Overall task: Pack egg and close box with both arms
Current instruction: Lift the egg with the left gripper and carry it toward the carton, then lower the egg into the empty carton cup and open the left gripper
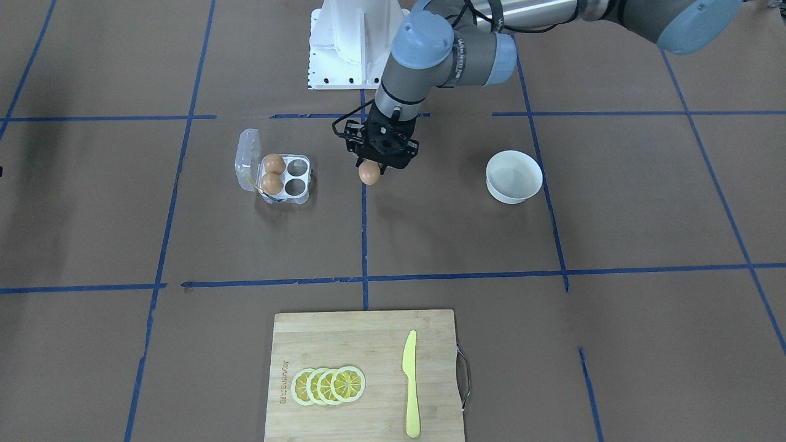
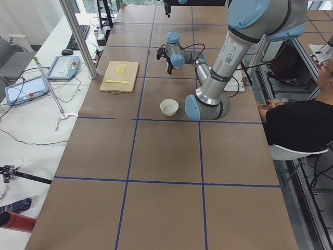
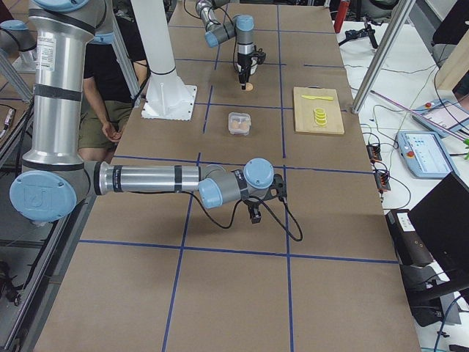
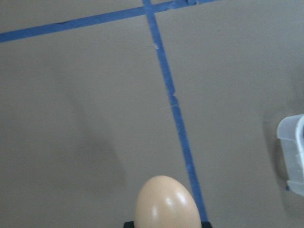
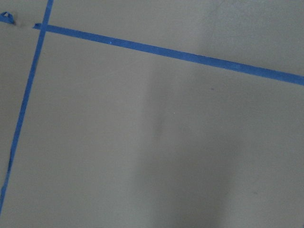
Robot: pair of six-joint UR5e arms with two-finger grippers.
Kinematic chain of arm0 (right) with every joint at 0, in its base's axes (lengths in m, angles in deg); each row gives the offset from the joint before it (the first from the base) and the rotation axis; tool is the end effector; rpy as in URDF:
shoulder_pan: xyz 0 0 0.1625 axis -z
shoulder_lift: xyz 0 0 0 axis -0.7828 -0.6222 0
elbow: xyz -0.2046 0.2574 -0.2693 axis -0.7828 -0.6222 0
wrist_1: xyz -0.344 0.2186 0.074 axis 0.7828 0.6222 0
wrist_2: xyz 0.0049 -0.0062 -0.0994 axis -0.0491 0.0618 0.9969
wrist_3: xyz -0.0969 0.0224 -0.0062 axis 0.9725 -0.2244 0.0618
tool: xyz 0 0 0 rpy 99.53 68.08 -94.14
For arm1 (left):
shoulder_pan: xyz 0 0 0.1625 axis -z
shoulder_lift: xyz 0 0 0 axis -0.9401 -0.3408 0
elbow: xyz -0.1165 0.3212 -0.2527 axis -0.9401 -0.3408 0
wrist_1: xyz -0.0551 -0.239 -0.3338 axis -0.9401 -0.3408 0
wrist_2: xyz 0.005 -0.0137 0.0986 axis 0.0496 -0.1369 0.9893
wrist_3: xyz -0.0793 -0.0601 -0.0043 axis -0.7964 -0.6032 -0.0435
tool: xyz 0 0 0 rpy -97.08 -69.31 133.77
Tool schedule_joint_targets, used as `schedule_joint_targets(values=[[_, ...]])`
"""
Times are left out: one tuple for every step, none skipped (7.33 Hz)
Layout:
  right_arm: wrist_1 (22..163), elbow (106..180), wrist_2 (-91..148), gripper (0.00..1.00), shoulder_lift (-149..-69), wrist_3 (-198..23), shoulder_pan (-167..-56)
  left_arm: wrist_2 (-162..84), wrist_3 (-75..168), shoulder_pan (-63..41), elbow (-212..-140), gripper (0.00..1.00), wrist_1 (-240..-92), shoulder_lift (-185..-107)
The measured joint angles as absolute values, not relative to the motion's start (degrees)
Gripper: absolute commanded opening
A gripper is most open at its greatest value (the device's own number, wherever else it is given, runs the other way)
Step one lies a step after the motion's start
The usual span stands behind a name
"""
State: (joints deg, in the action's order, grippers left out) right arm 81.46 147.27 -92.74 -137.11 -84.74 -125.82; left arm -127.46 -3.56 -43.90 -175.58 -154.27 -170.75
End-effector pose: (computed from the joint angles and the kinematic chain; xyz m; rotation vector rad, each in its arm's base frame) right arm -0.0711 -0.4466 0.6025 0.1263 -0.9992 -0.2261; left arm 0.5909 -0.4008 0.1539 0.1521 1.0558 0.1614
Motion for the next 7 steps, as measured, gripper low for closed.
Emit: schedule_joint_targets(values=[[77.9, 147.2, -92.7, 1.00, -137.7, -88.0, -124.7, -127.3, -6.2, -44.9, -172.3, 0.00, -155.1, -174.2], [76.0, 147.2, -92.7, 1.00, -138.1, -89.6, -124.0, -127.1, -8.4, -45.4, -169.3, 0.00, -156.5, -177.1], [75.2, 147.1, -92.7, 1.00, -138.3, -90.1, -123.6, -127.0, -10.3, -45.6, -166.4, 0.00, -158.8, -179.3], [74.9, 147.1, -92.7, 1.00, -138.4, -90.3, -123.5, -127.0, -11.5, -45.6, -164.3, 0.00, -160.6, -180.9], [74.8, 147.0, -92.7, 1.00, -138.4, -90.4, -123.4, -127.0, -12.1, -45.6, -163.1, 0.00, -161.4, -181.9], [74.7, 147.0, -92.7, 1.00, -138.4, -90.4, -123.4, -127.0, -12.3, -45.7, -162.6, 0.06, -161.7, -182.4], [74.7, 147.0, -92.7, 1.00, -138.5, -90.4, -123.3, -127.0, -12.4, -45.9, -162.4, 0.06, -161.8, -182.6]])
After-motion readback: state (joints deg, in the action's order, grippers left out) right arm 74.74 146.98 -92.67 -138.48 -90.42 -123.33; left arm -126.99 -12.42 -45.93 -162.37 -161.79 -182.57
